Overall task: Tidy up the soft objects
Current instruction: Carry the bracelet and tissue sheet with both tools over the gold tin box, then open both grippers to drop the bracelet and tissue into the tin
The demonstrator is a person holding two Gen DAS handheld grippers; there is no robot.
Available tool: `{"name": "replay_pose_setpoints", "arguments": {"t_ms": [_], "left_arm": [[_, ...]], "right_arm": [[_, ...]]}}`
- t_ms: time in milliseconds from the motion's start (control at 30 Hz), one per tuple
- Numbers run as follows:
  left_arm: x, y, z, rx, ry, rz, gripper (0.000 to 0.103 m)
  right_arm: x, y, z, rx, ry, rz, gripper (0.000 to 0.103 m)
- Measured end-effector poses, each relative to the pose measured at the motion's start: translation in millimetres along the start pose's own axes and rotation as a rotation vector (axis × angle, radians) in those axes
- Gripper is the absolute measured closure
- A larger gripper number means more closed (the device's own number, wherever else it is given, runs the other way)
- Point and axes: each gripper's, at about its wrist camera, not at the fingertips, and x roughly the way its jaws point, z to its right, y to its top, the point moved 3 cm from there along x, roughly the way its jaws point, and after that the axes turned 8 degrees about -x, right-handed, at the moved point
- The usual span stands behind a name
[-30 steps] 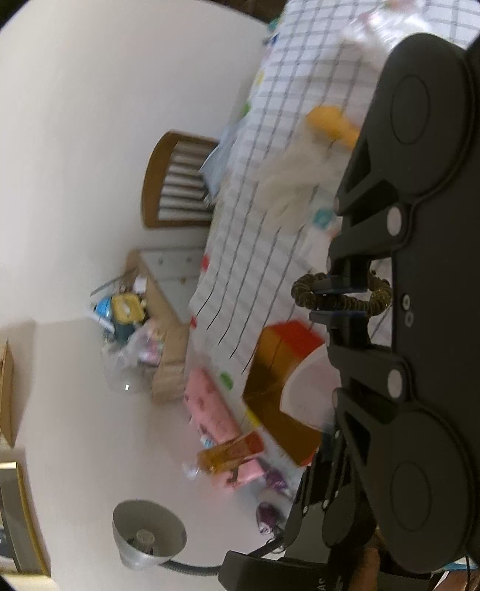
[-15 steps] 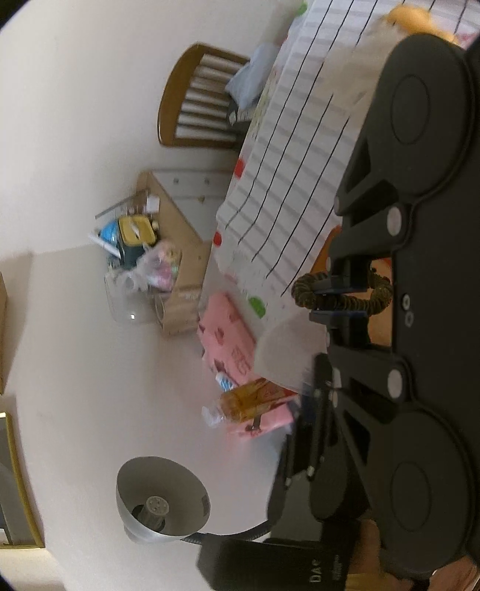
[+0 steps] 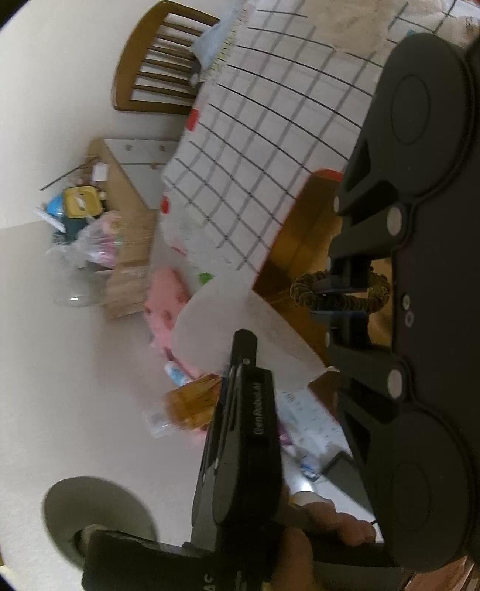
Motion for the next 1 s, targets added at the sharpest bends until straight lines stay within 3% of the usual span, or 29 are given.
{"name": "replay_pose_setpoints", "arguments": {"t_ms": [200,367,567,867,1000], "left_arm": [[36.2,-33.1,3.3,0.008,-0.041,-0.152,0.088],[48.9,-50.3,7.1,0.021,-0.046,-0.211,0.088],[53.6,-55.0,5.0,0.005,-0.045,-0.235,0.089],[50.3,-56.0,0.4,-0.032,-0.053,-0.251,0.088],[41.2,-54.4,-0.8,-0.03,-0.038,-0.229,0.081]], "right_arm": [[23.8,-17.7,-1.4,-0.023,-0.001,-0.068,0.095],[37.9,-32.8,-7.0,-0.065,0.007,-0.131,0.094],[42.4,-39.5,-6.4,-0.062,0.017,-0.162,0.084],[38.4,-40.6,-4.6,-0.045,0.016,-0.17,0.079],[31.6,-38.1,-4.4,-0.041,0.005,-0.159,0.075]]}}
